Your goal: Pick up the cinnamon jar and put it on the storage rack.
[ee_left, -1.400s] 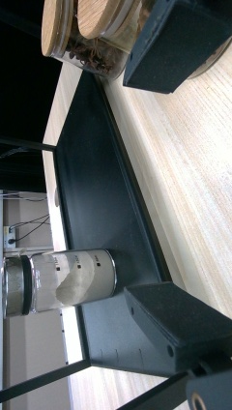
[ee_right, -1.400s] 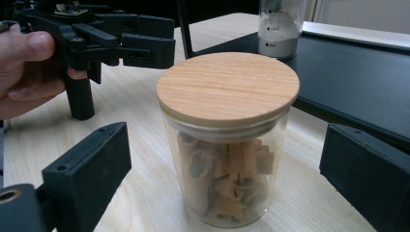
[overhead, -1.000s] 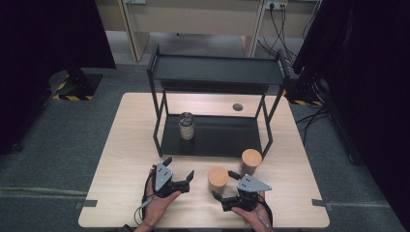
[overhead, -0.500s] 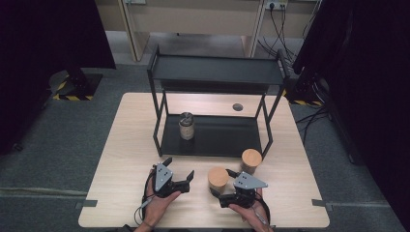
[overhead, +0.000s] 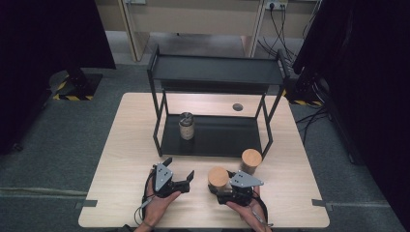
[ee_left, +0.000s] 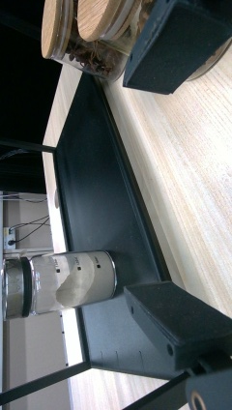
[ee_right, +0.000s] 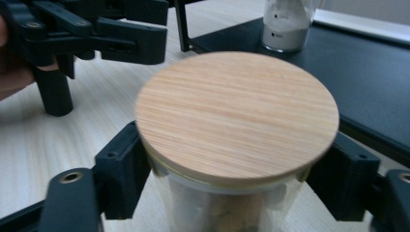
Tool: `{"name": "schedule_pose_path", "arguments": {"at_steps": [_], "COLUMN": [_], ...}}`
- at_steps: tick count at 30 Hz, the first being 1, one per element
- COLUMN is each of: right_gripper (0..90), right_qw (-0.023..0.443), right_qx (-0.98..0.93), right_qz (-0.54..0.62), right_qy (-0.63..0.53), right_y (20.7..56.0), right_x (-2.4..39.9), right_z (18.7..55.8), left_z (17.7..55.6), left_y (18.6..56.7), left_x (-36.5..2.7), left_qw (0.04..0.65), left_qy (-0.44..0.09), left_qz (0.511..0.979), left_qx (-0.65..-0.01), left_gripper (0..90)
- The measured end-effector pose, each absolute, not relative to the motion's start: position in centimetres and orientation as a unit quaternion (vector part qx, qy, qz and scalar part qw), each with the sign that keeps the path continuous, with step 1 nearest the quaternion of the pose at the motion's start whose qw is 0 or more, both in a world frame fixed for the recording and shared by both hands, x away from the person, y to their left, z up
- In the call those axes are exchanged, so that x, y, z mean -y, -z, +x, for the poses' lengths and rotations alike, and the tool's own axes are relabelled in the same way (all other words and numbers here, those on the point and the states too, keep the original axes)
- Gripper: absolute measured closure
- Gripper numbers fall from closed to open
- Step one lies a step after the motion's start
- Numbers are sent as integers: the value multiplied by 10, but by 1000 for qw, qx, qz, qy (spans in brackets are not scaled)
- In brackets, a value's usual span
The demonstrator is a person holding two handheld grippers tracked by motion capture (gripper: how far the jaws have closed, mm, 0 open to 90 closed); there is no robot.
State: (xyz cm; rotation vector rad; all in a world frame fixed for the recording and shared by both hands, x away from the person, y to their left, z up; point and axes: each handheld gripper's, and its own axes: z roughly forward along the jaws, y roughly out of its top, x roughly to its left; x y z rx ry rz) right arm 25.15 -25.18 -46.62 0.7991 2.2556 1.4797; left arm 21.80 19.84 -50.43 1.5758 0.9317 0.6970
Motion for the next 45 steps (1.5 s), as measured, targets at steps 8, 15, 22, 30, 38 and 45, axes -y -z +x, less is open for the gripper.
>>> {"name": "schedule_pose_path", "arguments": {"at_steps": [8, 15, 22, 30, 38, 45], "right_gripper": [259, 259, 259, 259, 259, 260], "right_qw": [173, 178, 178, 178, 181, 185], "right_qx": [-787, -786, -784, -785, -786, -786], "right_qz": [280, 279, 281, 284, 285, 285], "right_qy": [-522, -523, -524, -521, -518, -517], "right_y": [464, 455, 451, 446, 443, 439], "right_x": [251, 248, 245, 237, 232, 228], "right_z": [248, 248, 253, 261, 266, 269], "left_z": [218, 218, 218, 218, 218, 218], "left_y": [504, 504, 504, 504, 504, 504], "left_x": [-198, -198, -198, -198, -198, -199], "left_qw": [558, 558, 558, 558, 558, 558], "left_qy": [-295, -295, -295, -295, -295, -294], "left_qz": [668, 668, 668, 668, 668, 668], "left_qx": [-395, -395, -395, -395, -395, -394], "left_gripper": [41, 41, 41, 41, 41, 41]}}
